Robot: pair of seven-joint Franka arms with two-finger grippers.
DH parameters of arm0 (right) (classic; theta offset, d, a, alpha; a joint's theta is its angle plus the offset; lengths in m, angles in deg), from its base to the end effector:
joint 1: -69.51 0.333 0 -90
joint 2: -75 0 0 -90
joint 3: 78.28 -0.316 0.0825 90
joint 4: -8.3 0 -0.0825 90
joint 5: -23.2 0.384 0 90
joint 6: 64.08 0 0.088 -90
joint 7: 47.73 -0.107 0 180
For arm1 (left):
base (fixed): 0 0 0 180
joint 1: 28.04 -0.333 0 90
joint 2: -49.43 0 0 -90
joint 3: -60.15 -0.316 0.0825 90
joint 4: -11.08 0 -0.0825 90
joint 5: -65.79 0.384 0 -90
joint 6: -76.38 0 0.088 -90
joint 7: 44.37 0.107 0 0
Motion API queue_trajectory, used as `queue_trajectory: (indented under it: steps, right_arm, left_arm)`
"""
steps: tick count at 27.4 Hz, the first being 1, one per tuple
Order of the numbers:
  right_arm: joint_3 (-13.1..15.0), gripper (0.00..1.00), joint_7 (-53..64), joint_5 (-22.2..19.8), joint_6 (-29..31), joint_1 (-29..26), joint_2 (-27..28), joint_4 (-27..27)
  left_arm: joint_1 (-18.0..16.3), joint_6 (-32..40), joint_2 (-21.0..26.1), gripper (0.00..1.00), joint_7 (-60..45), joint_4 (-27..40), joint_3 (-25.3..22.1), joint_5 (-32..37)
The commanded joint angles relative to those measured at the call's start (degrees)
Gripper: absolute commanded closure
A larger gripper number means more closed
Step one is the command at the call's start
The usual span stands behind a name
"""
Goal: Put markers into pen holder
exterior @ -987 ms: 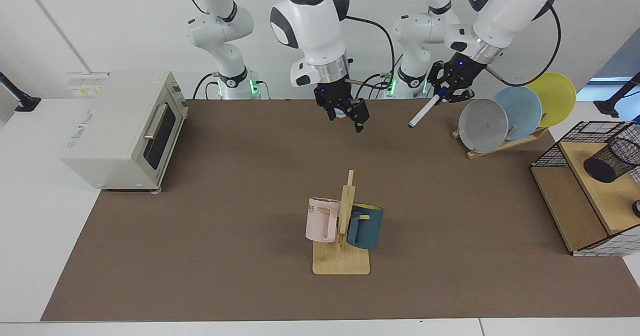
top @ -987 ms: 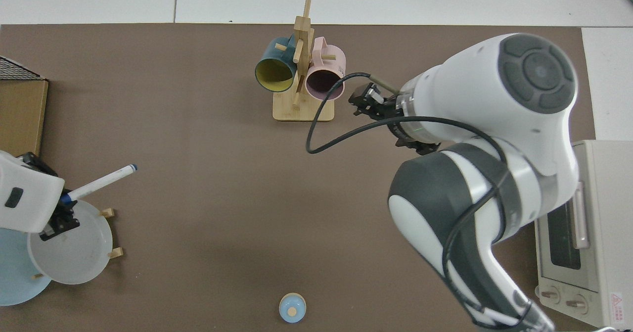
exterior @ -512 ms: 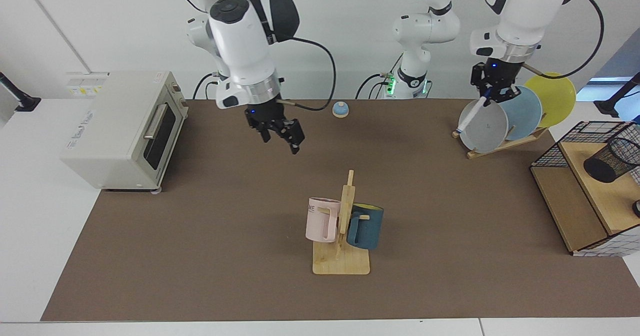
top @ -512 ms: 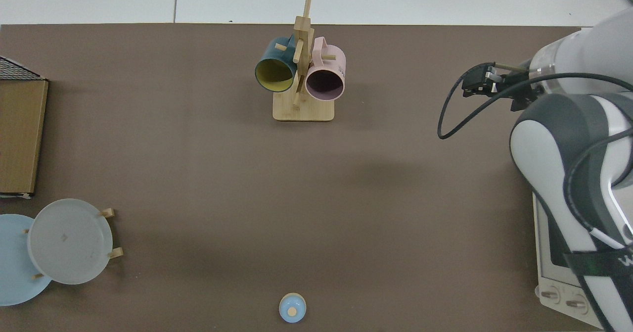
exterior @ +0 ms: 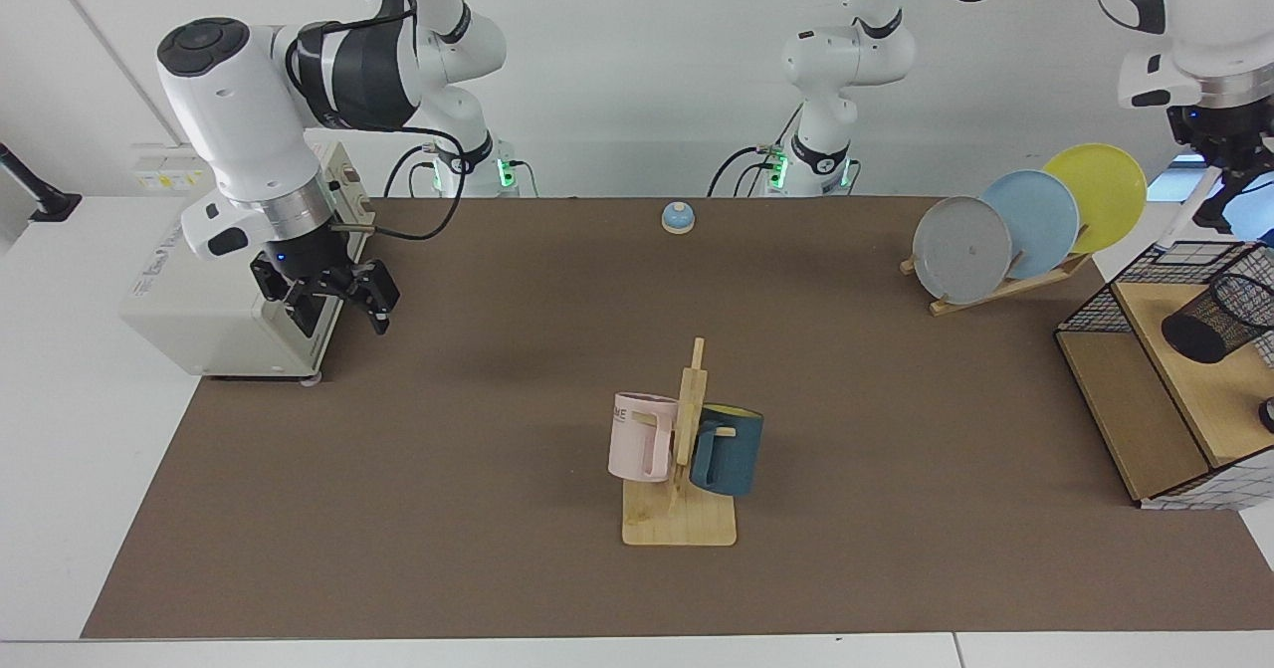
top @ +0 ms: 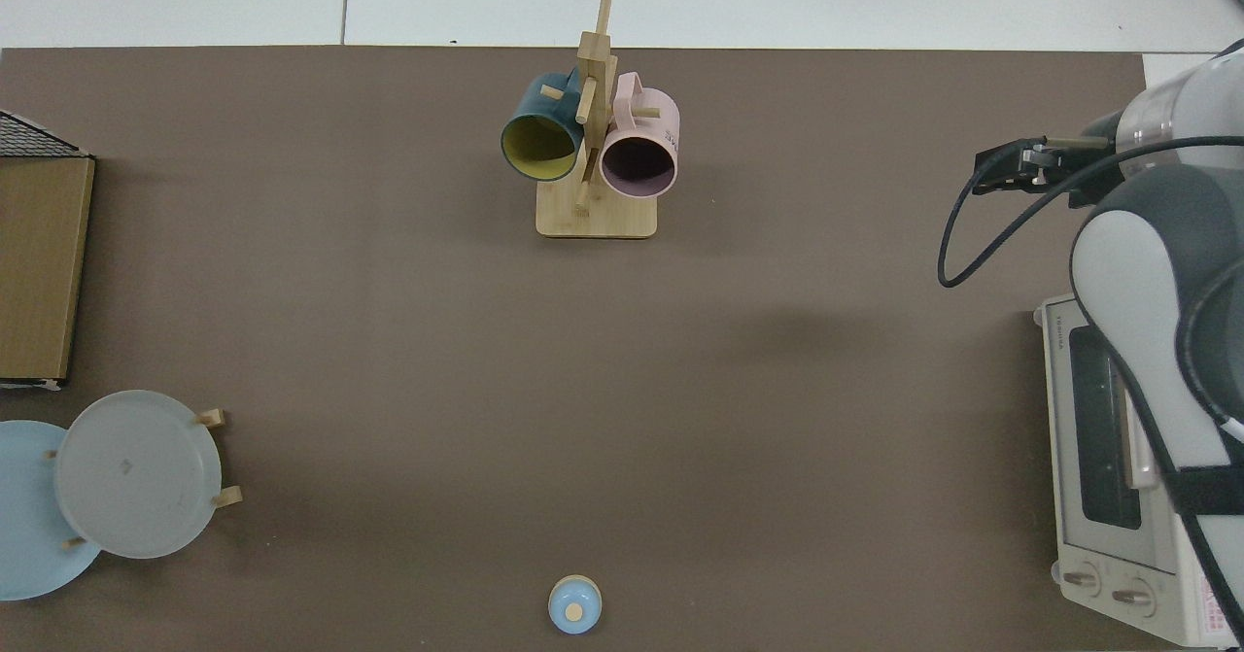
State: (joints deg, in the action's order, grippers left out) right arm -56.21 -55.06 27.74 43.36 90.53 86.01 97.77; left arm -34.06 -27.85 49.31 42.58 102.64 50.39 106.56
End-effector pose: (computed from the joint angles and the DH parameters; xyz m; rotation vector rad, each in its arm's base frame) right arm 0.6315 0.0142 0.5511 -3.1120 0.2395 -0.2113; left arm 0.5414 0.2088 0.6570 -1.9408 1.5439 0.5430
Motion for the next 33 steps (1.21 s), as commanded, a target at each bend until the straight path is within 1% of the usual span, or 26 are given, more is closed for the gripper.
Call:
queue_trajectory:
  steps: [1,3,6,8,11,13,15,18,23,24,25,29,30,31,33]
  right_arm:
    - [0.2,0.0,1.0,0.2,-5.2,0.5,-2.3,0.0]
    - [0.3,0.0,1.1,-0.6,-8.9,0.4,-4.0,-1.5]
    - [0.4,0.0,1.5,-1.0,-13.1,0.3,-7.7,-1.5]
    - [0.4,0.0,1.5,-1.5,-16.3,0.3,-10.1,-1.2]
    - [0.3,0.0,1.8,-4.0,-19.2,0.4,-12.6,-1.1]
    - [0.1,0.0,3.2,-5.1,-20.2,0.3,-14.5,-0.4]
    - [0.1,0.0,7.4,-5.5,-20.5,-0.6,-16.1,0.5]
    - [-0.5,0.0,13.5,-5.7,-19.7,-4.3,-15.8,0.0]
    - [-1.0,0.0,16.3,-5.9,-19.6,-8.2,-15.5,-0.7]
    - [-1.7,0.0,16.6,-5.9,-19.6,-9.5,-15.6,-0.8]
    - [-3.3,0.0,17.0,-5.9,-19.6,-11.2,-15.6,-0.8]
    - [-12.1,0.0,16.8,-7.7,-19.5,-18.6,-15.6,-1.1]
    - [-13.4,0.0,16.7,-7.8,-19.5,-19.4,-15.6,-1.1]
    - [-14.0,0.0,16.6,-7.9,-19.5,-19.8,-15.6,-1.1]
    - [-14.2,0.0,16.5,-7.8,-19.5,-19.6,-15.6,-1.1]
  left_arm:
    - [-1.6,-3.7,5.5,1.0,5.8,-3.1,0.3,3.9]
    - [-3.5,-6.0,5.6,1.0,6.7,-3.3,0.6,4.1]
    - [-4.0,-9.7,6.1,1.0,7.8,-3.3,0.6,4.5]
    - [-4.2,-12.7,6.9,1.0,10.2,-3.5,0.6,4.8]
    - [-4.2,-15.4,8.2,1.0,11.4,-4.0,0.6,5.0]
    - [-4.3,-16.0,9.3,1.0,11.6,-4.5,0.6,6.2]
    - [-4.5,-16.8,10.7,1.0,11.7,-5.1,0.5,7.3]
    - [-6.9,-18.8,11.3,1.0,12.4,-5.1,0.6,7.6]
    - [-7.8,-18.4,10.8,1.0,13.9,-4.9,0.6,7.8]
    - [-7.9,-18.3,10.8,1.0,14.5,-4.9,0.6,7.7]
    - [-8.1,-18.3,10.8,1.0,14.7,-4.6,0.6,7.7]
    - [-8.0,-15.6,9.9,1.0,15.0,-3.4,0.7,7.7]
    - [-7.8,-15.3,9.7,1.0,15.2,-3.1,0.7,7.7]
    - [-7.6,-15.2,9.6,1.0,15.7,-2.8,0.7,7.6]
    - [-7.3,-15.7,8.6,1.0,17.2,-1.2,0.8,7.6]
